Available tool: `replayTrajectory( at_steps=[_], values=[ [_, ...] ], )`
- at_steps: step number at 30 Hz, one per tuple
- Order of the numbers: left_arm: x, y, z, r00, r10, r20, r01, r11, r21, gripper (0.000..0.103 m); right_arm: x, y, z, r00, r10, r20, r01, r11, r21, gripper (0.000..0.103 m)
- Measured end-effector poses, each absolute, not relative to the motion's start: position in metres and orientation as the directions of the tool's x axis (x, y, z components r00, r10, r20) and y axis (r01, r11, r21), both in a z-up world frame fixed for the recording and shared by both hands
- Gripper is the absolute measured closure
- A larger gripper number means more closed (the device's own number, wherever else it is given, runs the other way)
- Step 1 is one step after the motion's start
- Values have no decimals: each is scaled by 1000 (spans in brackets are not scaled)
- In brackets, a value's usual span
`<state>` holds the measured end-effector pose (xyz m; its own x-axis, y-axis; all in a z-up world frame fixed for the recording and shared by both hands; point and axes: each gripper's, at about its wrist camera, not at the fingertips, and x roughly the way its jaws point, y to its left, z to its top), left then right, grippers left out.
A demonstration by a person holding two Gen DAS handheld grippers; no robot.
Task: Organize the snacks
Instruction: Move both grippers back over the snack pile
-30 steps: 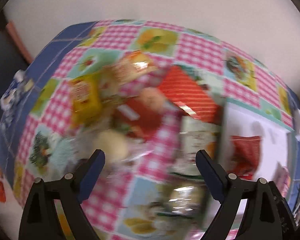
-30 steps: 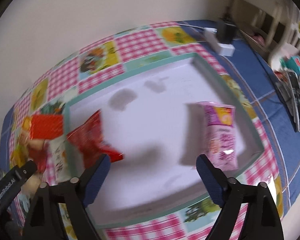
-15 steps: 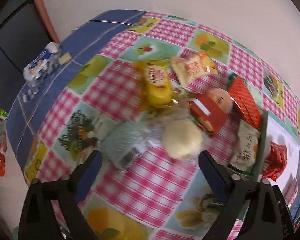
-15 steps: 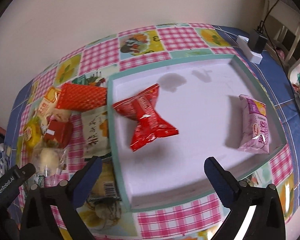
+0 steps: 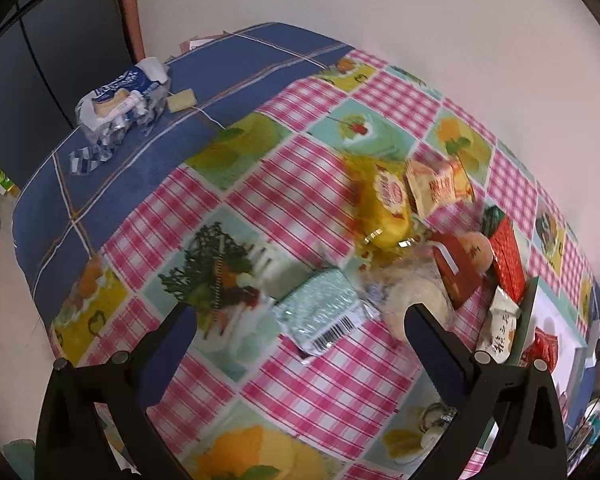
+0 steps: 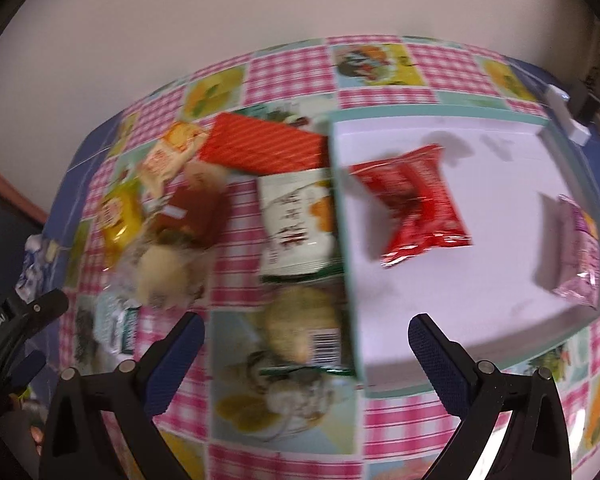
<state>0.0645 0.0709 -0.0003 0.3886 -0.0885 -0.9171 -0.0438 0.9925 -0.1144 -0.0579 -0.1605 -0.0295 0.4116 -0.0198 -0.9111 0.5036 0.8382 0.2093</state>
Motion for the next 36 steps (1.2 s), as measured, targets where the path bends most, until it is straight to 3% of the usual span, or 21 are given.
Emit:
replayTrajectory(
  at_steps=[6,19,36],
  values=[
    [70,81,-4,378,-94,-921,-70,989,-129,0,-51,-154,-30,422,13,-907,476,848,233,0],
    [84,33,-57,202,-48,-978,81,996,-33,0,-44,-160,-49,371,29,-928,484,847,220,0],
    [102,32,-76,168,-53,-984,81,996,-40,0,-35,-149,-47,394,77,-916,398,884,245,13]
  ],
)
